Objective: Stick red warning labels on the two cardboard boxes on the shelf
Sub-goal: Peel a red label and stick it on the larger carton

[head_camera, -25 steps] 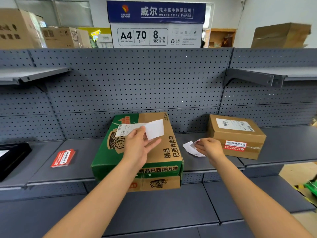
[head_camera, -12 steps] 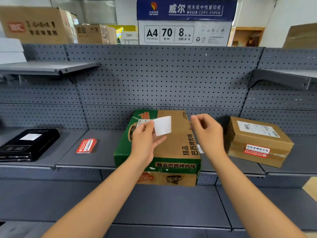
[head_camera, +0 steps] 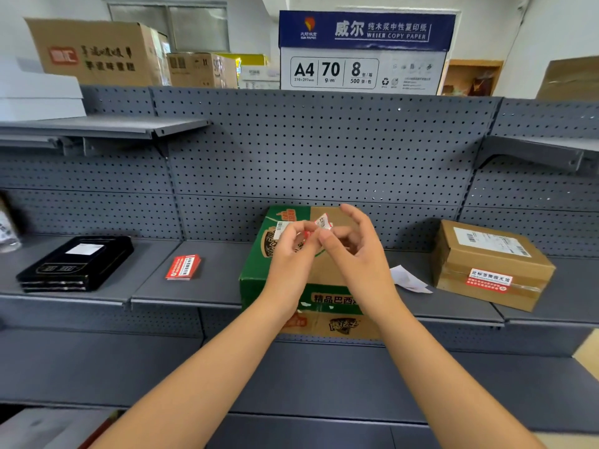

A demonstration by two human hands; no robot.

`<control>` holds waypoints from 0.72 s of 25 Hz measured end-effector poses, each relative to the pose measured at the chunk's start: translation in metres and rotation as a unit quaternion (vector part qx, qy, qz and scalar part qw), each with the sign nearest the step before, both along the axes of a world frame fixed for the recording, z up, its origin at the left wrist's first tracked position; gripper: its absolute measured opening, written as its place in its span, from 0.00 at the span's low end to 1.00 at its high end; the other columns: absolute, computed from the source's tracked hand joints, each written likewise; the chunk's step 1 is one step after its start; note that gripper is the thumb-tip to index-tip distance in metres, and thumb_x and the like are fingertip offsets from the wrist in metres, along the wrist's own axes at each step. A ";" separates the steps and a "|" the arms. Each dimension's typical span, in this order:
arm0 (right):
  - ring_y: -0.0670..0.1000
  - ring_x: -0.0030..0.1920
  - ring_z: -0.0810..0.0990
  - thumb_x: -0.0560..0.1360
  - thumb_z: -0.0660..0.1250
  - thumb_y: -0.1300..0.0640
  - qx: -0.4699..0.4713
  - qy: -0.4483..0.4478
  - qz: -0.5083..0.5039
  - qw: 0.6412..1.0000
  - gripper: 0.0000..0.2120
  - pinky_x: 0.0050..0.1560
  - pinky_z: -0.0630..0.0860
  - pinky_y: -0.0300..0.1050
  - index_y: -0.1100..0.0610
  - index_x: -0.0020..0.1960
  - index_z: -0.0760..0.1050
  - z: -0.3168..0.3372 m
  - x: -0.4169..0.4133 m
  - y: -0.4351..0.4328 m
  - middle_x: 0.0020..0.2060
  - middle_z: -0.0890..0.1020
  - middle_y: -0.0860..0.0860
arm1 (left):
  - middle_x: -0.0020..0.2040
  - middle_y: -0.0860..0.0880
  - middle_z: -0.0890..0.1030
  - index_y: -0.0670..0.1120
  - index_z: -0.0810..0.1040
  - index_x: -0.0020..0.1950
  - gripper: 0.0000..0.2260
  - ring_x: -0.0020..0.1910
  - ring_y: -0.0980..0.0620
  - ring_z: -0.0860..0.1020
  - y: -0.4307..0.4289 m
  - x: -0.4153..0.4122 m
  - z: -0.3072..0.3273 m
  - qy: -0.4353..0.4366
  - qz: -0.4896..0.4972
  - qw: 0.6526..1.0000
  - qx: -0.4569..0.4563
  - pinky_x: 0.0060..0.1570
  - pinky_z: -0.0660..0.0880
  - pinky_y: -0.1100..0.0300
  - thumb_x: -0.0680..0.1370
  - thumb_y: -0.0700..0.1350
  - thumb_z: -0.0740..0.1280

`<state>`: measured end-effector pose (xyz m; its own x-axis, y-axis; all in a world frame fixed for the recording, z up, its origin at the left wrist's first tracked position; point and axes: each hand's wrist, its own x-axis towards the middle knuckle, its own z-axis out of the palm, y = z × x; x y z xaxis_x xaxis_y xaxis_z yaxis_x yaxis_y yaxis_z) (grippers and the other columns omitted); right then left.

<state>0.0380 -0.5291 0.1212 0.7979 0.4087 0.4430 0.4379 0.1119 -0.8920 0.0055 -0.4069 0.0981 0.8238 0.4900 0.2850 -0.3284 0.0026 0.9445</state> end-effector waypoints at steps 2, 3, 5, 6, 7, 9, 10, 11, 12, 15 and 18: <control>0.43 0.51 0.81 0.79 0.71 0.51 -0.001 0.027 -0.009 1.000 0.22 0.53 0.73 0.31 0.41 0.69 0.68 -0.004 -0.008 0.001 0.48 0.85 0.50 | 0.57 0.60 0.82 0.56 0.78 0.56 0.08 0.64 0.56 0.78 0.000 -0.006 -0.007 0.009 -0.009 1.000 0.019 0.70 0.73 0.48 0.78 0.54 0.70; 0.44 0.50 0.81 0.79 0.71 0.52 -0.004 0.044 -0.021 0.999 0.21 0.52 0.75 0.33 0.42 0.69 0.69 -0.006 -0.011 0.002 0.47 0.85 0.50 | 0.59 0.59 0.80 0.56 0.77 0.57 0.08 0.64 0.59 0.77 0.000 -0.010 -0.010 0.014 -0.015 0.999 0.030 0.70 0.72 0.50 0.79 0.52 0.70; 0.45 0.48 0.81 0.80 0.69 0.56 0.005 0.090 -0.047 0.995 0.20 0.54 0.77 0.39 0.45 0.69 0.71 -0.011 -0.015 0.004 0.45 0.85 0.50 | 0.64 0.56 0.77 0.57 0.76 0.59 0.10 0.65 0.62 0.74 -0.001 -0.017 -0.015 0.031 -0.013 0.997 0.070 0.68 0.73 0.57 0.79 0.54 0.71; 0.45 0.47 0.81 0.80 0.68 0.58 0.012 0.111 -0.055 0.992 0.19 0.55 0.78 0.42 0.46 0.68 0.72 -0.014 -0.015 0.004 0.44 0.84 0.51 | 0.66 0.55 0.76 0.57 0.76 0.59 0.11 0.65 0.63 0.73 0.000 -0.020 -0.017 0.038 -0.009 0.995 0.092 0.64 0.73 0.63 0.79 0.55 0.71; 0.46 0.46 0.81 0.80 0.68 0.60 0.015 0.126 -0.060 0.990 0.19 0.54 0.78 0.43 0.47 0.68 0.72 -0.014 -0.017 0.003 0.43 0.84 0.53 | 0.66 0.54 0.75 0.56 0.75 0.60 0.11 0.64 0.65 0.73 -0.001 -0.023 -0.018 0.041 -0.008 0.993 0.107 0.61 0.74 0.68 0.79 0.54 0.71; 0.45 0.43 0.82 0.80 0.66 0.63 0.013 0.145 -0.060 0.987 0.19 0.48 0.77 0.37 0.48 0.68 0.71 -0.014 -0.019 0.000 0.44 0.84 0.58 | 0.66 0.53 0.75 0.53 0.75 0.61 0.13 0.63 0.65 0.75 0.000 -0.028 -0.022 0.043 -0.016 0.991 0.123 0.58 0.75 0.70 0.79 0.52 0.72; 0.44 0.41 0.83 0.80 0.65 0.65 0.010 0.150 -0.057 0.987 0.20 0.44 0.77 0.33 0.48 0.68 0.71 -0.015 -0.019 -0.002 0.44 0.84 0.58 | 0.66 0.53 0.76 0.53 0.75 0.62 0.14 0.62 0.64 0.76 0.001 -0.030 -0.024 0.048 -0.025 0.990 0.128 0.56 0.76 0.71 0.79 0.52 0.73; 0.42 0.39 0.83 0.80 0.64 0.66 0.003 0.151 -0.054 0.987 0.21 0.40 0.76 0.30 0.48 0.68 0.70 -0.015 -0.021 -0.003 0.42 0.84 0.56 | 0.66 0.55 0.76 0.53 0.74 0.63 0.15 0.60 0.65 0.77 0.002 -0.034 -0.025 0.054 -0.038 0.989 0.130 0.53 0.76 0.72 0.79 0.52 0.73; 0.41 0.38 0.83 0.79 0.64 0.66 -0.007 0.146 -0.052 0.988 0.21 0.38 0.75 0.29 0.48 0.68 0.70 -0.015 -0.022 -0.004 0.41 0.84 0.53 | 0.65 0.57 0.77 0.53 0.74 0.64 0.15 0.59 0.67 0.77 0.004 -0.038 -0.025 0.058 -0.055 0.988 0.129 0.50 0.76 0.73 0.79 0.51 0.72; 0.40 0.34 0.80 0.79 0.65 0.66 -0.057 0.120 -0.058 0.989 0.24 0.34 0.73 0.28 0.46 0.70 0.66 -0.015 -0.020 -0.008 0.39 0.84 0.49 | 0.65 0.58 0.78 0.55 0.71 0.68 0.17 0.63 0.66 0.77 0.013 -0.043 -0.027 0.028 -0.090 0.990 0.108 0.59 0.75 0.68 0.80 0.49 0.71; 0.44 0.32 0.74 0.78 0.65 0.65 -0.143 0.053 -0.047 0.987 0.28 0.33 0.71 0.34 0.46 0.73 0.65 -0.018 -0.012 -0.012 0.36 0.79 0.52 | 0.63 0.48 0.81 0.53 0.72 0.68 0.16 0.59 0.52 0.83 0.023 -0.041 -0.023 0.033 -0.063 0.997 0.040 0.60 0.80 0.52 0.81 0.48 0.70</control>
<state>0.0261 -0.5411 0.1031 0.8742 0.4264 0.2321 0.3367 -0.1881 -0.9226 -0.0360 -0.3837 0.0755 0.8957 0.3593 0.2619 -0.2672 -0.0356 0.9630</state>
